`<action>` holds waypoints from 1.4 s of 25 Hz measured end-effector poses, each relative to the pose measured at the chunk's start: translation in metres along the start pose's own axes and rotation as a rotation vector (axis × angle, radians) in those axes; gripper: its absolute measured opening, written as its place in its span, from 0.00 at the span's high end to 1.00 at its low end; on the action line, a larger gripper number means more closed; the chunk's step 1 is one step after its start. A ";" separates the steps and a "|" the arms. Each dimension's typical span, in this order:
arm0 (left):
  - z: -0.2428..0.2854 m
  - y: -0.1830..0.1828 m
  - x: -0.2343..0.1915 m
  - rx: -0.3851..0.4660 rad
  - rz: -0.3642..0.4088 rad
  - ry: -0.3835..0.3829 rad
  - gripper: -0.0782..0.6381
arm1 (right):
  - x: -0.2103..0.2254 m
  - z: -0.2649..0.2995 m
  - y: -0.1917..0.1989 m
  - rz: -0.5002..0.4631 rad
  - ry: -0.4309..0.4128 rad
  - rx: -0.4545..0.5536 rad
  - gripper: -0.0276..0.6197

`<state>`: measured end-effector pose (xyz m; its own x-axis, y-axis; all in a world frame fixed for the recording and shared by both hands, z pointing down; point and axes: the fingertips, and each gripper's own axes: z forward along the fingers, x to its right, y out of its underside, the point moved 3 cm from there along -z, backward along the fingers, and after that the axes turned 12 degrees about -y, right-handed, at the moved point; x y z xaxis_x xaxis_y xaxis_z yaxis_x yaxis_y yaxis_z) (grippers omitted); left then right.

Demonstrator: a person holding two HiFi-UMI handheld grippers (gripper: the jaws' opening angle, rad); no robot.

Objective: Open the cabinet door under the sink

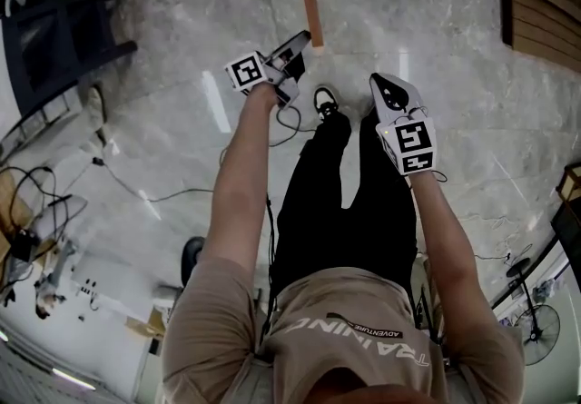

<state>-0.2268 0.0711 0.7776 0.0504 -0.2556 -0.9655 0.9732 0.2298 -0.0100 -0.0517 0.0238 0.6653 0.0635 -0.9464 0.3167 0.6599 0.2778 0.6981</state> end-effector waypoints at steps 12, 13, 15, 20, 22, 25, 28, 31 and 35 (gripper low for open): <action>-0.028 0.035 0.008 0.273 -0.100 -0.074 0.87 | 0.019 -0.030 -0.010 -0.024 0.006 0.000 0.95; -0.031 0.042 0.007 0.252 -0.062 -0.110 0.87 | 0.019 -0.032 -0.012 -0.024 0.006 0.007 0.95; -0.039 0.054 -0.001 0.197 0.104 -0.238 0.87 | 0.016 -0.038 -0.011 -0.027 0.001 0.010 0.95; -0.041 0.093 0.017 0.107 0.242 -0.266 0.87 | 0.006 -0.058 0.001 -0.015 -0.010 -0.016 0.95; -0.035 0.104 0.035 0.081 0.276 -0.227 0.87 | 0.005 -0.065 0.002 -0.024 -0.013 -0.026 0.95; -0.030 0.127 0.067 0.037 0.352 -0.210 0.87 | 0.000 -0.085 0.002 -0.025 -0.015 -0.026 0.95; -0.029 0.135 0.104 0.042 0.474 -0.211 0.87 | -0.003 -0.102 -0.005 -0.034 -0.020 -0.005 0.95; -0.024 0.138 0.136 0.052 0.569 -0.210 0.87 | -0.003 -0.116 -0.018 -0.057 -0.014 0.025 0.95; -0.013 0.148 0.170 -0.016 0.775 -0.264 0.87 | 0.006 -0.138 -0.040 -0.058 0.037 0.081 0.95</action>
<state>-0.0772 0.0742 0.6083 0.7607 -0.2312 -0.6066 0.6370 0.4453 0.6292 0.0261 -0.0155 0.5506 0.0555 -0.9664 0.2509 0.6006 0.2331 0.7648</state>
